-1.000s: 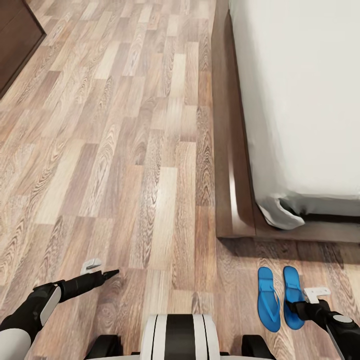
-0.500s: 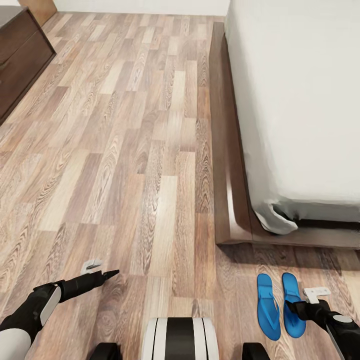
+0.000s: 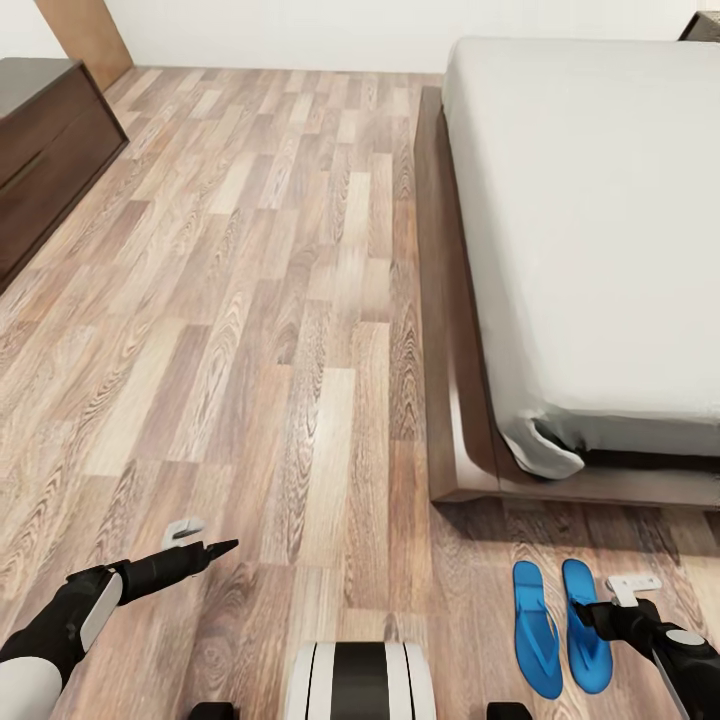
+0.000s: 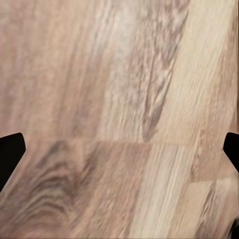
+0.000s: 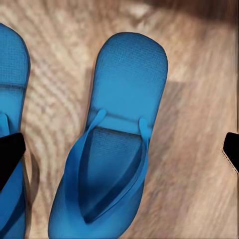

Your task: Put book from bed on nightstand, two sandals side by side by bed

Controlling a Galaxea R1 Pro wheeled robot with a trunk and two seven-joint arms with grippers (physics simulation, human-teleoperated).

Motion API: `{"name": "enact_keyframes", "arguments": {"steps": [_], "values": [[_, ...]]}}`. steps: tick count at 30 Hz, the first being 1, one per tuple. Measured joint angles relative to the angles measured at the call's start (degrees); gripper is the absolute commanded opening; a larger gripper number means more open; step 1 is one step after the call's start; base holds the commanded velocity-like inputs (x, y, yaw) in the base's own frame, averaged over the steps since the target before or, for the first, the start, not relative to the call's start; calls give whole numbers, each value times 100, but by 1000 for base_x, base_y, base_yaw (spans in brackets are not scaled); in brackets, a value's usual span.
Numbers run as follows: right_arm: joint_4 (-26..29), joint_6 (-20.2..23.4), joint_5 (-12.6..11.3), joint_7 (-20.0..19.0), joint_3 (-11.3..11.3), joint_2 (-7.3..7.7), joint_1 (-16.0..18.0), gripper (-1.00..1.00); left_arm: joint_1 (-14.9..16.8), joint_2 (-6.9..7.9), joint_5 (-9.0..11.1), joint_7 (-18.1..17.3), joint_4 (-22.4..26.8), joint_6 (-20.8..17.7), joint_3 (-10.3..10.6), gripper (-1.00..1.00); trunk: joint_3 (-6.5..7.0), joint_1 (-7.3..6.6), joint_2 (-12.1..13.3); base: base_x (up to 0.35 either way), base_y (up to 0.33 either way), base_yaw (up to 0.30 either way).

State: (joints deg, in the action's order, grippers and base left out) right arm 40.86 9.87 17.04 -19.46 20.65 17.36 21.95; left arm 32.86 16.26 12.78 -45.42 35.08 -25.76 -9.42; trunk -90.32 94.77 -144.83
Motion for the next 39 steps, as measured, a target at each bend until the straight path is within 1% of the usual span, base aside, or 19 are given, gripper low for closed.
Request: {"name": "enact_keyframes", "arguments": {"steps": [16,17,18,19,20,22,24,25,28,32,33,34,35,37,38,39], "values": [[43,20,-57,-91,19,4,0,100,0,-9,0,8,0,2,14,100,355,-41,21,0,0,0],[54,25,-74,-146,25,6,0,100,0,-15,-1,8,-3,3,15,100,377,-44,23,0,0,0],[67,44,-162,-363,43,12,0,100,0,-41,-2,7,-43,7,17,100,399,-46,24,0,0,0],[70,53,-224,-483,51,18,0,100,0,-51,-1,8,-68,12,17,100,421,-49,25,0,0,0],[67,67,-405,-761,68,33,-1,100,-1,-64,-7,11,-136,18,18,100,443,-51,27,0,0,0],[60,75,-661,-1099,82,47,-1,100,0,-72,-13,14,-226,25,18,100,488,-57,30,0,0,0],[45,90,-978,-1460,87,56,0,100,0,-78,-21,15,-319,33,19,100,532,-62,32,0,0,0],[22,89,-1255,-1836,93,64,0,100,-1,-81,-27,15,-397,40,20,100,554,-64,34,0,0,0],[-50,77,-1568,-2374,103,74,-1,100,0,-83,-30,12,-501,48,17,100,621,-72,38,0,0,0],[-243,75,-1775,-2881,114,81,-1,100,-2,-77,-34,11,-701,84,15,100,709,-82,43,0,0,0],[-361,74,-1829,-3036,117,84,-3,100,-5,-78,-37,11,-860,144,17,100,731,-85,44,0,0,0],[-422,74,-1853,-3100,119,86,-4,100,-6,-78,-37,13,-959,193,18,100,753,-87,46,0,0,0],[-537,73,-1887,-3193,120,86,-6,100,-8,-78,-46,13,-1161,340,22,100,775,-90,47,0,0,0],[-649,71,-1912,-3258,122,85,-7,100,-8,-78,-44,14,-1367,551,24,100,820,-95,50,0,0,0],[-762,68,-1928,-3299,122,85,-7,100,-7,-78,-46,14,-1546,787,25,100,842,-98,51,0,0,0],[-825,66,-1935,-3314,122,85,-7,100,-7,-79,-44,14,-1631,909,22,100,864,-100,52,0,0,0]]}}
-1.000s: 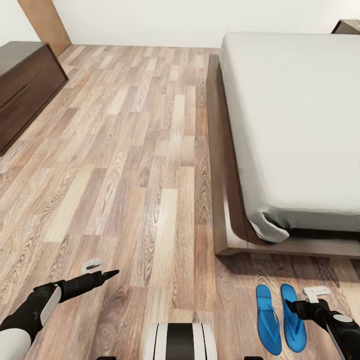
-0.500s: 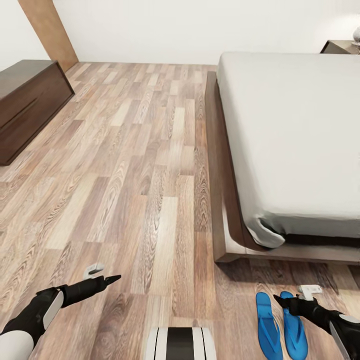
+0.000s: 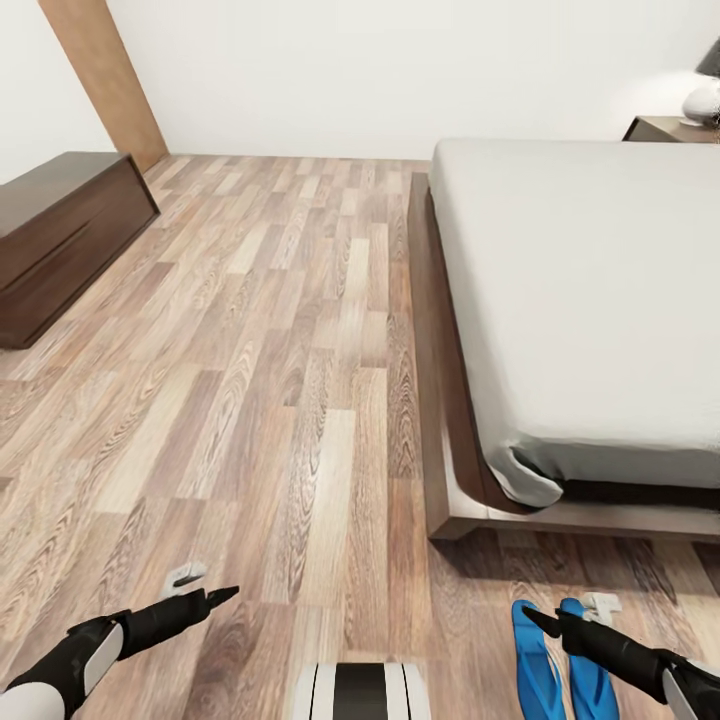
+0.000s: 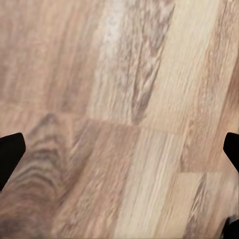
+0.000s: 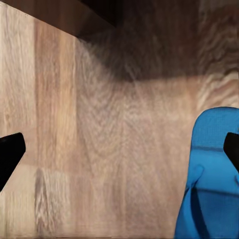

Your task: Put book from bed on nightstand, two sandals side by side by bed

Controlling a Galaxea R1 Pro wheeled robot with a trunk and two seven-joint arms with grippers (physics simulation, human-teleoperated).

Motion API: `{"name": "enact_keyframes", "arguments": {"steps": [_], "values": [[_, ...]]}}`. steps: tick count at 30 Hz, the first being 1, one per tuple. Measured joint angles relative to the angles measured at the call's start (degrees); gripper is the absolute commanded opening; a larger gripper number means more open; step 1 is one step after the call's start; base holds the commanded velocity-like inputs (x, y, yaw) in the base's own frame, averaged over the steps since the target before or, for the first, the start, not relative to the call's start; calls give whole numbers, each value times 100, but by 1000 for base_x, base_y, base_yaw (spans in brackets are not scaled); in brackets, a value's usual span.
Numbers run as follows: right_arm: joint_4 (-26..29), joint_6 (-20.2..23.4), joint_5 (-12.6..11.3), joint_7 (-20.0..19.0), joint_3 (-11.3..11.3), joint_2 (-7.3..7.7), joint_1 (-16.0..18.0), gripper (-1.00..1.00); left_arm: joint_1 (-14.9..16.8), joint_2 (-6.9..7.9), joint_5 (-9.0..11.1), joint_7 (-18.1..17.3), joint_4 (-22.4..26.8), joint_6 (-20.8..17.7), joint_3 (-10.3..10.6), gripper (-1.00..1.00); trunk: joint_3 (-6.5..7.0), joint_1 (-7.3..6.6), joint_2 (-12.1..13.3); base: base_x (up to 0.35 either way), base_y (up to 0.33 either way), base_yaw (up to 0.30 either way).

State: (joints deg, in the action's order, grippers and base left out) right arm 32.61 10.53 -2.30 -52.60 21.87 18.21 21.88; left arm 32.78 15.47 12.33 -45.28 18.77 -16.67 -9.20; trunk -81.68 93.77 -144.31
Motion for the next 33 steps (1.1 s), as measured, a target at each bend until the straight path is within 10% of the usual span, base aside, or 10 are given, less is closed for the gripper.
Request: {"name": "enact_keyframes", "arguments": {"steps": [11,33], "values": [[-659,-68,-32,2,4,-2,0,100,-2,0,47,7,-702,820,2,100,90,-10,6,0,0,0],[-1363,-110,-33,31,65,-5,1,100,-1,-14,71,18,-779,954,8,100,266,-31,16,0,0,0]]}}
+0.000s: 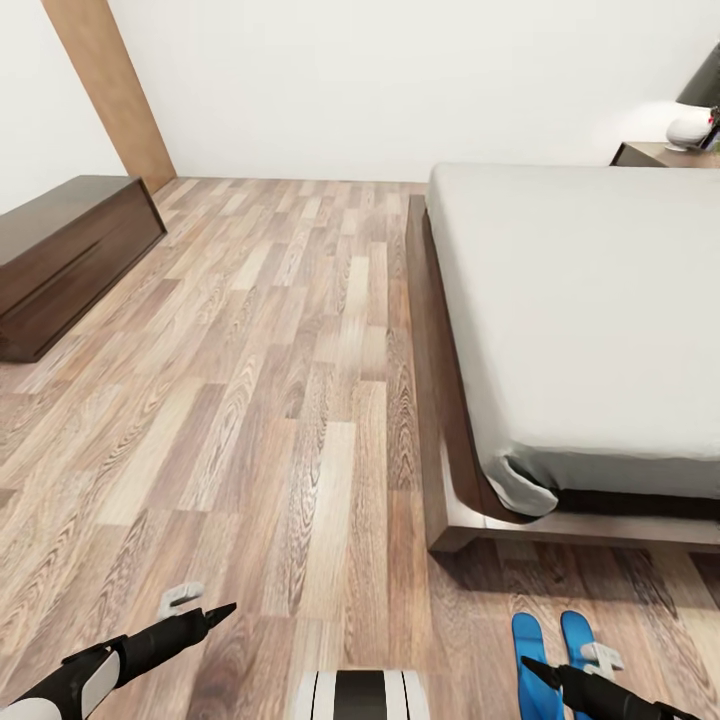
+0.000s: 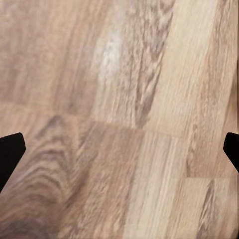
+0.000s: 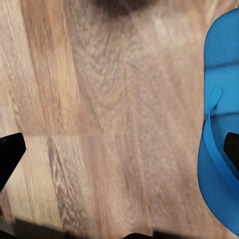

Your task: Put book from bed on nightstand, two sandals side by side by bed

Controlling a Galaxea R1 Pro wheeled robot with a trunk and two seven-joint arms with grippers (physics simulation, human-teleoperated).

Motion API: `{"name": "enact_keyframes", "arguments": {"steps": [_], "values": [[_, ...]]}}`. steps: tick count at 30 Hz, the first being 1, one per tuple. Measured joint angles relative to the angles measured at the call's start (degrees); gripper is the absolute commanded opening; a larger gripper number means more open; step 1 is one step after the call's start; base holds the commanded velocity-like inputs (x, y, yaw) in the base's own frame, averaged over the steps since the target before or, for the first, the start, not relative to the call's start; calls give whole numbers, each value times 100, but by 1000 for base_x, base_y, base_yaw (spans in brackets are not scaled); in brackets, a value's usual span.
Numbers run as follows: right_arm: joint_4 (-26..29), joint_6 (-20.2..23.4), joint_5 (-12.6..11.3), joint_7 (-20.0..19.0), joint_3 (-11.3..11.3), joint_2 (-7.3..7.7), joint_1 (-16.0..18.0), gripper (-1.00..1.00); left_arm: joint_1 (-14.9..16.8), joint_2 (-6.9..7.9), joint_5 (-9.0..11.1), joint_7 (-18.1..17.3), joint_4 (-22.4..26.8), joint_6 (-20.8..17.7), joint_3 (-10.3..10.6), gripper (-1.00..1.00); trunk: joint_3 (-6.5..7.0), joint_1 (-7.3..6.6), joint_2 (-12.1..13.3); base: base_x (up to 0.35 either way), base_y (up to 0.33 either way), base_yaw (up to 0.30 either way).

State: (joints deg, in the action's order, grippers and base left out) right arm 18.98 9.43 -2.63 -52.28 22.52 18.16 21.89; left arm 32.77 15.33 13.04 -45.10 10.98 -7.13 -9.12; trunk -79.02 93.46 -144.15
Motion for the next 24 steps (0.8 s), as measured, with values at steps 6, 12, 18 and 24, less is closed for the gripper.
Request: {"name": "enact_keyframes", "arguments": {"steps": [6,12,18,24], "values": [[-14,-1,2,10,-3,-4,-1,100,0,-2,0,0,0,0,0,100,133,-15,8,0,0,0],[-17,-1,4,14,-4,-4,-1,100,0,-19,0,0,-5,0,1,100,266,-31,16,0,0,0],[-19,-2,6,20,-4,-4,-1,100,0,-49,1,6,-8,4,2,100,399,-46,24,0,0,0],[-24,-9,7,23,-7,-5,-2,100,0,-117,-2,9,-9,8,1,100,532,-62,32,0,0,0]]}}
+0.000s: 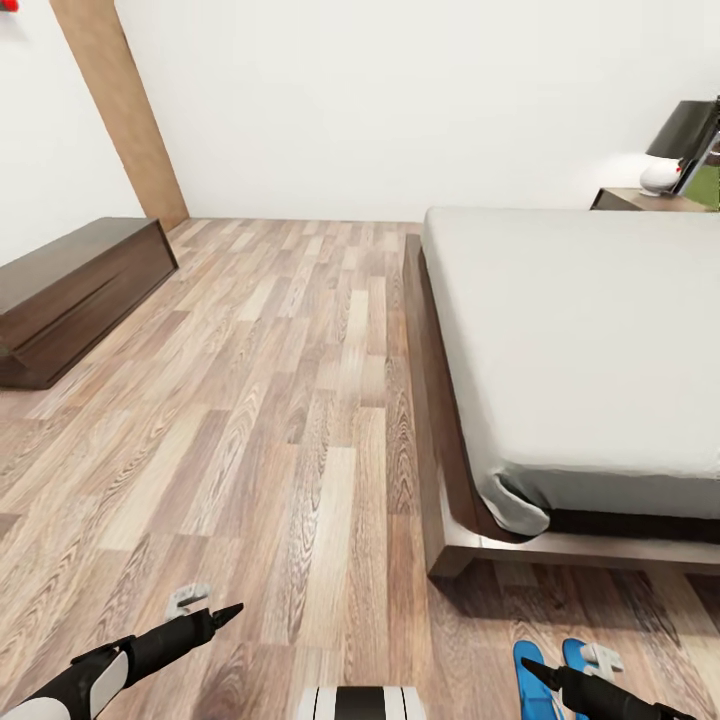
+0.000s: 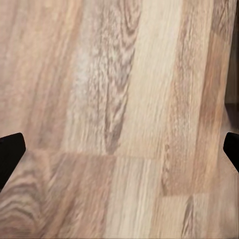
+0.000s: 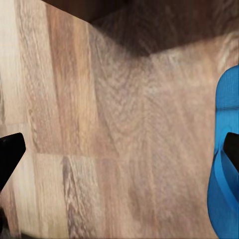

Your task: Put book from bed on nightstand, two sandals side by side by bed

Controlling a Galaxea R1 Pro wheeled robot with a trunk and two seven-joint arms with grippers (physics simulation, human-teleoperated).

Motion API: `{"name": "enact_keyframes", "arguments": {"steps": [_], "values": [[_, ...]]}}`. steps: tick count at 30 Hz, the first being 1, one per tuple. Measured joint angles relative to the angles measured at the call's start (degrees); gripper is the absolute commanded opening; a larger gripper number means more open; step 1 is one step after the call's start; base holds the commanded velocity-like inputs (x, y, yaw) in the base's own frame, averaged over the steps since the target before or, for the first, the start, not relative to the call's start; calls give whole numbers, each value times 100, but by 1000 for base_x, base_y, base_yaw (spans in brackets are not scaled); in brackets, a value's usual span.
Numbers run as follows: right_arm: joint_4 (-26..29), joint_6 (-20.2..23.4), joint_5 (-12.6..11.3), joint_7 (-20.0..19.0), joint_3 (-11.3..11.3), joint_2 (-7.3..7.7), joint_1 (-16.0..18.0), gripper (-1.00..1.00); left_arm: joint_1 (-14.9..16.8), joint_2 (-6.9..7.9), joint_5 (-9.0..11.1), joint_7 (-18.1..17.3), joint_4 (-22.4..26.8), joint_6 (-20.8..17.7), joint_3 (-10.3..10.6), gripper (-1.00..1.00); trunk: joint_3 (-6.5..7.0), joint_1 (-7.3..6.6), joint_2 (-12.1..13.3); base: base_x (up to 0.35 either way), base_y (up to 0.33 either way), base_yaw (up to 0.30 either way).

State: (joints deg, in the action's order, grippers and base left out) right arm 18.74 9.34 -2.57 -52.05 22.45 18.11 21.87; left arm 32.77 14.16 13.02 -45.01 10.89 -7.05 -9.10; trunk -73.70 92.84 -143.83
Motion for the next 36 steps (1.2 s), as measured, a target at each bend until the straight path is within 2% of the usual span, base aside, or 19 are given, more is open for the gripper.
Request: {"name": "enact_keyframes", "arguments": {"steps": [14,17,18,23,25,32,36], "values": [[-7,-1,1,0,-12,-17,0,100,0,-87,-8,89,-25,2,13,100,310,-36,19,0,0,0],[-53,-1,3,2,-16,-40,1,100,-6,-127,-12,155,-134,18,22,100,377,-44,23,0,0,0],[-161,-20,9,5,-19,-57,0,100,-9,-151,-35,186,-283,138,16,100,399,-46,24,0,0,0],[-309,-380,8,9,-16,-66,-1,100,-9,-163,-28,202,-538,414,5,100,510,-59,31,0,0,0],[-443,-785,9,41,0,-74,-2,100,-11,-167,-8,210,-763,646,16,100,554,-64,34,0,0,0],[-546,-995,31,505,-2,-80,-2,100,-11,-172,2,210,-882,787,15,100,709,-82,43,0,0,0],[-559,-1025,37,624,-3,-81,-2,100,-11,-195,4,213,-914,806,18,100,798,-93,48,0,0,0]]}}
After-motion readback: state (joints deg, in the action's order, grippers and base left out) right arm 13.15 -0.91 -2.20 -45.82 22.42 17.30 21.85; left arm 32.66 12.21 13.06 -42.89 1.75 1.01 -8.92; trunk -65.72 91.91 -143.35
